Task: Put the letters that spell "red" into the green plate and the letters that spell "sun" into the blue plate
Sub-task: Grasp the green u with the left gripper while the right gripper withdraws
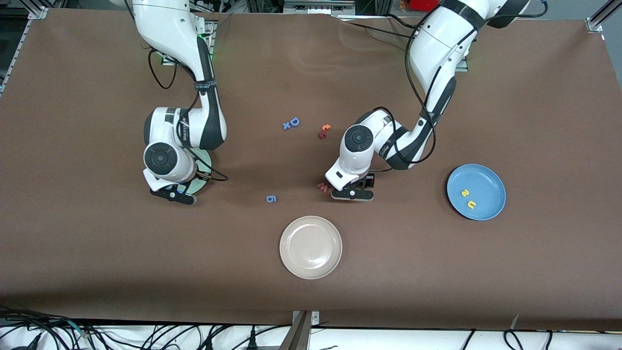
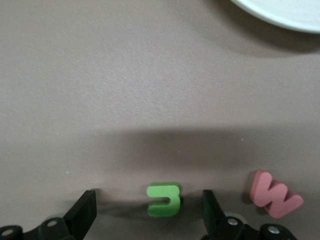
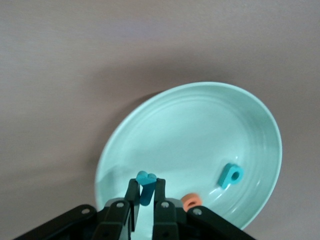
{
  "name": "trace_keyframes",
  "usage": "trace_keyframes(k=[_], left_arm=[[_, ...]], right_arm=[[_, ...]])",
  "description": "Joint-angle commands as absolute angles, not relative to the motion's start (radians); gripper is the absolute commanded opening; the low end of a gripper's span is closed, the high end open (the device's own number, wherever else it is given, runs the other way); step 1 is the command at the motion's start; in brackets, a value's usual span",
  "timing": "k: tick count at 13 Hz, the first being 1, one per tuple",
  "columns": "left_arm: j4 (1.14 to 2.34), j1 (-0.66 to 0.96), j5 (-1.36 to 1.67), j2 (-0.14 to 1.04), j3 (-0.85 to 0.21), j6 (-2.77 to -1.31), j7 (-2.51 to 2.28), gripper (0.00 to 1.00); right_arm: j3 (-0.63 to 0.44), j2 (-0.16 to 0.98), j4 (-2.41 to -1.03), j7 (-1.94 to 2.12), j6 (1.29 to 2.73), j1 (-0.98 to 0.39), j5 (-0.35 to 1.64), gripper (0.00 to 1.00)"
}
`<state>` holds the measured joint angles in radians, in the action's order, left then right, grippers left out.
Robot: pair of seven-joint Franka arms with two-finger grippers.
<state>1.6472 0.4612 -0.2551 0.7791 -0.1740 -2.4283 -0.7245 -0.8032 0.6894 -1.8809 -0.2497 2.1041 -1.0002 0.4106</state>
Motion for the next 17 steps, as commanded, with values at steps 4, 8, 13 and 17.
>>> trace_keyframes(k=[4, 8, 13, 17], left_arm=[[1.624, 0.46, -0.233, 0.793, -0.184, -2.424, -0.698, 0.79], [1.623, 0.456, -0.239, 0.793, -0.18, -2.425, -0.698, 0.77], [1.623, 0.451, -0.242, 0.795, -0.175, -2.433, -0.696, 0.71], [1.623, 0.449, -0.242, 0.795, -0.175, -2.445, -0.696, 0.57]], right_arm=[[-0.799, 0.656, -1.944, -0.169, 2.149, -0.976, 0.426, 0.09], [-0.795, 0.675, -1.942, -0.138, 2.158, -0.954, 0.426, 0.09], [-0.795, 0.675, -1.933, -0.149, 2.135, -0.954, 0.426, 1.0], [-0.796, 0.663, -1.898, -0.152, 2.087, -0.962, 0.426, 1.0]])
